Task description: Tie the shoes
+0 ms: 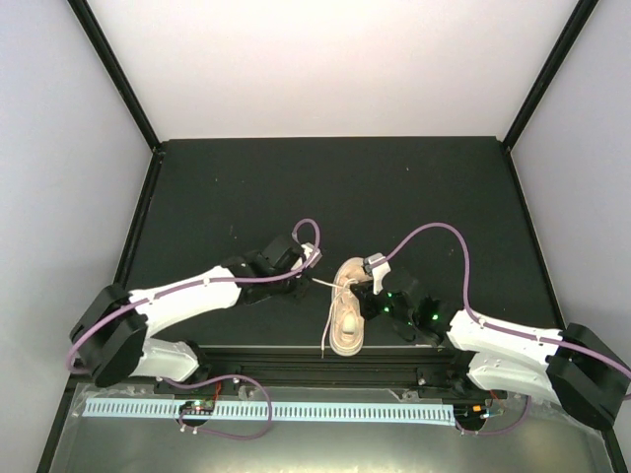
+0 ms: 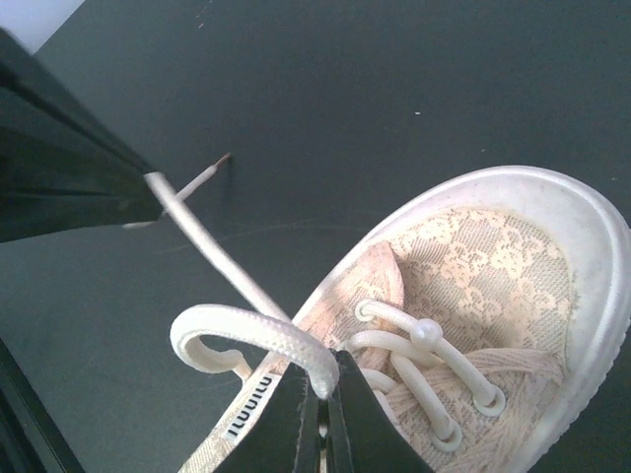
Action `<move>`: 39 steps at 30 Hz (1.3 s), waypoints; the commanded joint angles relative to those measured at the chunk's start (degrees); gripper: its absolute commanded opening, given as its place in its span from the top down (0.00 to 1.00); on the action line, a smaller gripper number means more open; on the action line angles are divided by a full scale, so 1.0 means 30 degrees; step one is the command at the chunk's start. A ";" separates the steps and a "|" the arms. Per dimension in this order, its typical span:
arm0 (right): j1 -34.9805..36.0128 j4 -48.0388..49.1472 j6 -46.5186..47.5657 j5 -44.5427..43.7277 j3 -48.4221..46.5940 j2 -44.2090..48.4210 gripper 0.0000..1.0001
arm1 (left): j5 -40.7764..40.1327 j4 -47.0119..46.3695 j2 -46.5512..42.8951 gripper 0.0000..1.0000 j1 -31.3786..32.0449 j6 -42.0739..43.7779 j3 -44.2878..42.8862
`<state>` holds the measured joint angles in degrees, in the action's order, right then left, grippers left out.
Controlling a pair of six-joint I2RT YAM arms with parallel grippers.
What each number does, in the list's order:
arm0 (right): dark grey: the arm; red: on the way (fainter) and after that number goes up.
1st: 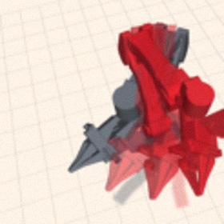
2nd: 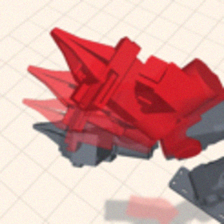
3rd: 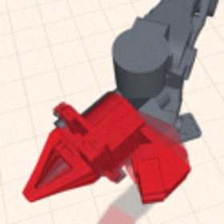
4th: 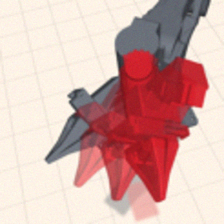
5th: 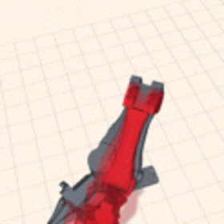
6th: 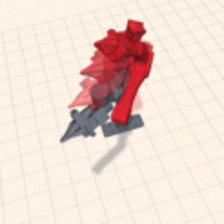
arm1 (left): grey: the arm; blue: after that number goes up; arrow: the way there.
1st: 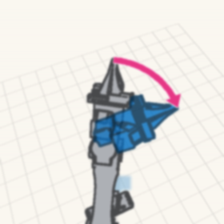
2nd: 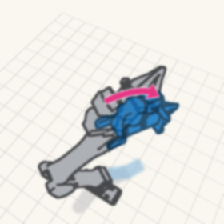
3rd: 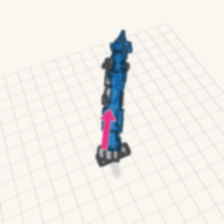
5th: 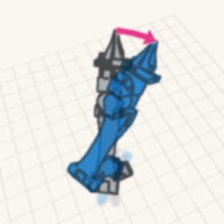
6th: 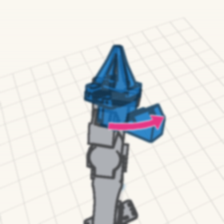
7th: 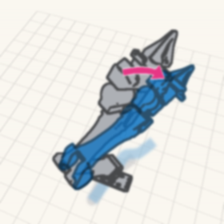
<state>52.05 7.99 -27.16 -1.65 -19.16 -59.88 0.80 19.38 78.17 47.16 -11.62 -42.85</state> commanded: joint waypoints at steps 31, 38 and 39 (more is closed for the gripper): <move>-0.0009 0.0674 -0.0097 -0.0745 -0.0158 0.0738 0.98 | 0.5359 -0.0610 -0.4324 0.45 0.2918 -0.8440 -0.0514; -0.0022 0.0960 -0.0002 -0.0221 -0.0031 0.0615 0.98 | 0.5928 -0.3285 -0.2885 0.46 0.1273 -0.8372 -0.0954; -0.0031 0.0983 0.0025 -0.0125 -0.0016 0.0596 0.98 | 0.6402 -0.3319 -0.2352 0.47 0.1112 -0.8330 -0.1511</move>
<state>52.05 7.22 -27.35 -2.28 -19.49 -58.78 18.06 14.35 66.89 52.45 -37.69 -43.44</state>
